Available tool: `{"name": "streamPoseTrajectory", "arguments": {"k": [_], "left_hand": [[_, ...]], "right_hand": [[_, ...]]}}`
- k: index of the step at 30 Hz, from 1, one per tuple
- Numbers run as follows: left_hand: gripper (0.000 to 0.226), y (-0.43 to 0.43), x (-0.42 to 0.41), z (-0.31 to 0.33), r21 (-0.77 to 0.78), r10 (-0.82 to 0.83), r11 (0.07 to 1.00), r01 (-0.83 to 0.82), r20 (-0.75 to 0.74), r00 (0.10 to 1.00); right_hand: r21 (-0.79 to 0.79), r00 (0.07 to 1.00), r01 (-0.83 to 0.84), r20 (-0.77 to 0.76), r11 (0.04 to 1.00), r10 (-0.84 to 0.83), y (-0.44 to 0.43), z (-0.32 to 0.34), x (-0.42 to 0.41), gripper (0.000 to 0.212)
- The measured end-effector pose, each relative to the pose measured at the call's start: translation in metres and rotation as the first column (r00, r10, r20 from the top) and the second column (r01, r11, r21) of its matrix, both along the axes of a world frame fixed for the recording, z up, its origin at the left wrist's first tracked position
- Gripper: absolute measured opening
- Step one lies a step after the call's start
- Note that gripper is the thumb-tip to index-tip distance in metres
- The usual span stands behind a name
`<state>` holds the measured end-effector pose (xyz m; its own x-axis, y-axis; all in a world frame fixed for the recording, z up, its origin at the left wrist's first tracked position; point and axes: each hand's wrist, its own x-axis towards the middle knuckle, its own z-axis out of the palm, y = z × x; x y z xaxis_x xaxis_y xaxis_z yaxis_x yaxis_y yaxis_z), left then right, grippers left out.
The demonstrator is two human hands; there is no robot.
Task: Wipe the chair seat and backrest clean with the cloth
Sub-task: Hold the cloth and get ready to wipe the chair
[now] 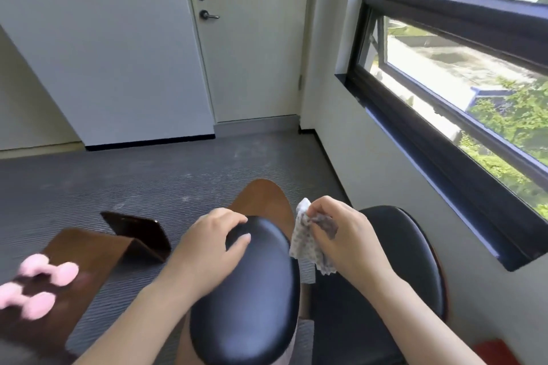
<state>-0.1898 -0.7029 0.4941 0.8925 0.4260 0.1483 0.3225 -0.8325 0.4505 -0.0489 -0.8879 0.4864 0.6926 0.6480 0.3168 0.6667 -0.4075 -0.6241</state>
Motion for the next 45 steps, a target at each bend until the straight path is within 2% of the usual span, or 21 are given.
{"name": "streamPoseTrajectory", "arguments": {"k": [8, 18, 25, 35, 45], "left_hand": [[0.032, 0.094, -0.104, -0.005, -0.026, 0.101, 0.995, -0.101, 0.021, 0.995], [0.031, 0.241, -0.299, -0.020, -0.032, 0.319, 0.945, -0.324, -0.104, 0.942], [0.031, 0.292, -0.389, -0.036, -0.087, 0.421, 0.896, -0.436, -0.154, 0.894], [0.038, 0.336, -0.459, -0.069, -0.133, 0.529, 0.797, -0.590, -0.319, 0.787], [0.038, 0.436, -0.441, -0.107, -0.128, 0.522, 0.782, -0.610, -0.400, 0.753]], "right_hand": [[-0.085, 0.993, -0.114, 0.029, 0.990, 0.117, 0.103, 0.006, -0.079, 0.020], [-0.140, 0.958, -0.287, -0.023, 0.948, 0.287, 0.272, -0.032, -0.239, 0.021], [-0.210, 0.911, -0.404, -0.008, 0.891, 0.411, 0.351, -0.048, -0.310, 0.022], [-0.291, 0.870, -0.492, -0.126, 0.821, 0.477, 0.433, -0.092, -0.354, 0.018], [-0.332, 0.873, -0.464, -0.330, 0.821, 0.359, 0.541, -0.155, -0.340, 0.019]]}}
